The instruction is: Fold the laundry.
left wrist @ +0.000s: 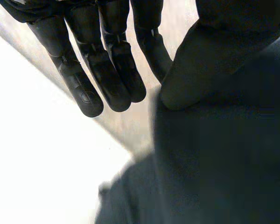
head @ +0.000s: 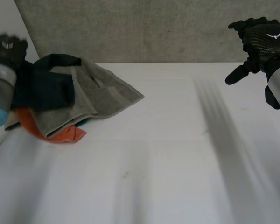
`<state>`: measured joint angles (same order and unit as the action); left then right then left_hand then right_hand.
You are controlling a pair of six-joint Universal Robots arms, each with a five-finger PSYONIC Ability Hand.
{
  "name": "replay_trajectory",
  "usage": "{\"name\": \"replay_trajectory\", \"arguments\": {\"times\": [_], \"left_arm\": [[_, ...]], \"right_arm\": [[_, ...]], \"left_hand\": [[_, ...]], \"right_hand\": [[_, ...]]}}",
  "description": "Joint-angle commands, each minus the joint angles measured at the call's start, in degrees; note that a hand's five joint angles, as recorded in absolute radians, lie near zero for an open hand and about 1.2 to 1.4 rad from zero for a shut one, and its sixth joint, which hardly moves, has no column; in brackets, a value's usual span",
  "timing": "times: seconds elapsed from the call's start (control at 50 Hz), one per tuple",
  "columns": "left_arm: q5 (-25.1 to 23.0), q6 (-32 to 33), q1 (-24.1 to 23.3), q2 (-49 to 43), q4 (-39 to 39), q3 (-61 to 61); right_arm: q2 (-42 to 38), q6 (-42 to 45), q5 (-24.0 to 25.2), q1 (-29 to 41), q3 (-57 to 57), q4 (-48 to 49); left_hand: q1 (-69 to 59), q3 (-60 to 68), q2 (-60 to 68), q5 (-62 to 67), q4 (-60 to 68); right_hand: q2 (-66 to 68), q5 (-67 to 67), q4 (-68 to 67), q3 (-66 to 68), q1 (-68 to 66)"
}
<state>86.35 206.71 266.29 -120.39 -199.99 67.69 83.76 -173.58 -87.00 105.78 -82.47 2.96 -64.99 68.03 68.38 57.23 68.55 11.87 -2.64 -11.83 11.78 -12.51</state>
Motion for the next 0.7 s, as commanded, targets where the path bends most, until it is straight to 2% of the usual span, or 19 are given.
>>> {"name": "replay_trajectory", "arguments": {"times": [0.02, 0.04, 0.08, 0.1, 0.14, 0.16, 0.24, 0.32, 0.38, 0.4, 0.44, 0.46, 0.48, 0.54, 0.56, 0.62, 0.64, 0.7], "left_arm": [[-0.1, -19.2, -11.6, 11.6, -0.1, 0.3], [-0.2, -23.5, -15.0, 13.7, -0.1, 0.3], [-0.3, -26.8, -17.8, 14.8, -0.3, 0.4], [-0.3, -29.6, -20.7, 15.3, -0.4, 0.4], [-0.4, -31.5, -23.9, 15.1, -0.7, 0.4], [-0.3, -32.8, -27.2, 14.5, -1.3, 0.3], [-0.1, -33.9, -33.0, 8.9, -3.1, -0.5], [-0.2, -33.0, -36.4, 2.3, -3.3, -0.3], [0.5, -32.6, -36.9, 0.3, -3.0, 0.2], [0.7, -32.2, -36.9, 0.3, -3.1, 1.0], [0.7, -30.8, -36.2, 0.6, -3.0, 2.4], [0.7, -29.7, -35.4, 0.8, -3.0, 3.1], [0.7, -26.3, -32.4, 1.7, -3.0, 4.3], [0.7, -19.3, -25.8, 4.0, -2.9, 5.7], [0.5, -14.5, -21.3, 5.2, -2.8, 5.9], [0.4, -8.4, -15.6, 5.4, -2.3, 5.9], [0.3, -5.2, -12.5, 5.0, -1.7, 5.3], [0.0, -0.9, -8.1, 3.0, -1.4, 4.6]], "right_arm": [[1.4, 1.8, 0.0, 0.0, 0.5, 0.0], [1.6, 1.8, 0.0, 0.0, 0.5, 0.0], [2.2, 1.8, 0.0, 0.0, 0.5, 0.0], [2.5, 1.8, 0.0, -0.1, 0.5, 0.0], [2.8, 1.8, 0.0, -0.1, 0.5, 0.0], [3.2, 1.8, 0.0, -0.1, 0.5, 0.0], [3.2, 1.9, -0.1, -0.3, 0.5, 0.0], [3.2, 1.9, 0.0, -0.9, 0.4, 0.0], [3.2, 1.9, 0.0, -1.3, 0.3, 0.0], [3.2, 1.9, 0.1, -1.5, 0.2, 0.0], [3.2, 1.9, 0.2, -1.6, 0.1, 0.0], [3.2, 1.9, 0.3, -1.6, 0.1, -0.1], [3.1, 1.9, 0.9, -1.6, 0.1, 0.0], [2.9, 1.9, 2.4, -1.6, 0.1, 0.0], [2.8, 1.9, 2.6, -1.6, 0.0, -0.1], [2.5, 1.9, 3.7, -1.5, -0.2, -0.1], [2.5, 1.9, 3.9, -1.5, -0.3, -0.1], [2.1, 1.9, 4.1, -1.3, -0.7, 0.0]], "left_hand": [[-15.0, 12.0, 11.6, 12.8, 11.4], [-15.0, 12.0, 11.6, 12.8, 11.4], [-15.0, 12.0, 11.6, 12.8, 11.4], [-15.0, 12.0, 11.6, 12.8, 11.4], [-15.0, 12.0, 11.6, 12.8, 11.4], [-15.0, 12.0, 11.6, 12.8, 11.4], [-15.0, 12.0, 11.6, 12.8, 11.4], [-15.0, 12.0, 11.6, 12.8, 11.4], [-15.0, 12.0, 11.6, 12.8, 11.4], [-3.5, 0.5, 0.2, 1.3, 0.0], [32.1, -35.1, -35.5, -34.3, -35.6], [41.9, -44.9, -45.3, -44.1, -45.5], [50.8, -53.9, -54.2, -53.1, -54.4], [53.6, -56.6, -57.0, -55.8, -57.2], [53.9, -57.0, -57.3, -56.2, -57.5], [54.1, -57.1, -57.5, -56.3, -57.7], [54.1, -57.1, -57.5, -56.3, -57.7], [54.3, -57.3, -57.7, -56.5, -57.8]], "right_hand": [[-1.9, 2.6, 1.8, -1.8, 2.5], [-1.9, 2.6, 1.8, -1.8, 2.5], [-1.9, 2.6, 1.8, -1.8, 2.5], [-1.9, 2.6, 1.8, -1.8, 2.5], [-1.9, 2.6, 1.8, -1.8, 2.5], [-1.9, 2.6, 1.8, -1.8, 2.5], [-1.9, 2.6, 1.8, -1.8, 2.5], [-1.9, 2.6, 1.8, -1.8, 2.5], [-1.9, 2.6, 1.8, -1.8, 2.5], [-1.9, 2.6, 1.8, -1.8, 2.5], [-1.9, 2.6, 1.8, -1.8, 2.5], [-1.9, 2.6, 1.8, -1.8, 2.5], [-1.9, 2.6, 1.8, -1.8, 2.5], [-1.9, 2.6, 1.8, -1.8, 2.5], [-1.9, 2.6, 1.8, -1.8, 2.5], [-1.9, 2.6, 1.8, -1.8, 2.5], [-1.9, 2.6, 1.8, -1.8, 2.5], [-1.9, 2.6, 1.8, -1.8, 2.5]]}}
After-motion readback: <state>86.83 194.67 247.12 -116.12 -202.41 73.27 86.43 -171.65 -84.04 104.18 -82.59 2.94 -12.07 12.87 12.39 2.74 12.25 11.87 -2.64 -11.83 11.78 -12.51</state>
